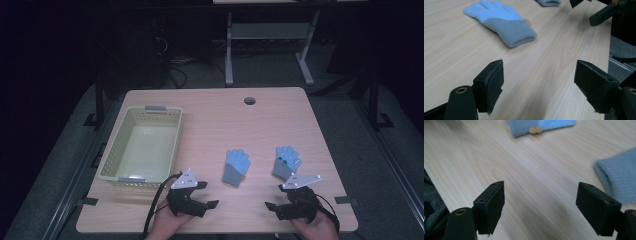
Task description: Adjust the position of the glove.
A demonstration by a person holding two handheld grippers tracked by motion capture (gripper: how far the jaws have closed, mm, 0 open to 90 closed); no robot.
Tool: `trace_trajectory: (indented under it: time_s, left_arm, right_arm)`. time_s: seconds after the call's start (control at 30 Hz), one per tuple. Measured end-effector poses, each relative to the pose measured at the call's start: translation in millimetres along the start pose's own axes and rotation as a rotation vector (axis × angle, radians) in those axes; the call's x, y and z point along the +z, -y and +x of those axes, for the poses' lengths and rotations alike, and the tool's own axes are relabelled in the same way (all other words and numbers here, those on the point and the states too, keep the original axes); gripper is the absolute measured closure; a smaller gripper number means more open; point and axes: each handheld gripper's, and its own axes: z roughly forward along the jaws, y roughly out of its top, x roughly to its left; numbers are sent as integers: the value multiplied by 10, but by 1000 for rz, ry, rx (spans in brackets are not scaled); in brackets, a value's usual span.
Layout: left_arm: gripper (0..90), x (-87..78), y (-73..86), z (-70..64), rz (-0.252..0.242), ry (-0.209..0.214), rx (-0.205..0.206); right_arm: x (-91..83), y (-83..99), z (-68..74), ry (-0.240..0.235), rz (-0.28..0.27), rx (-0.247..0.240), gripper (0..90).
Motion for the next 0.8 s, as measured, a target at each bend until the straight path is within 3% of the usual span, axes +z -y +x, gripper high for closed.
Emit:
trace_trajectory:
  time_s: [0.23, 0.67, 0.8]
  left_arm:
    - [234, -18, -2, 6, -13, 10, -5]
    - [234, -45, -3, 33, -34, 6, -12]
    - [234, -40, -10, 26, -29, -5, -5]
  right_arm:
    - [38, 23, -62, -2, 26, 33, 228]
    - [-19, -101, -174, 21, 16, 35, 241]
    - [-26, -161, -205, 24, 54, 12, 245]
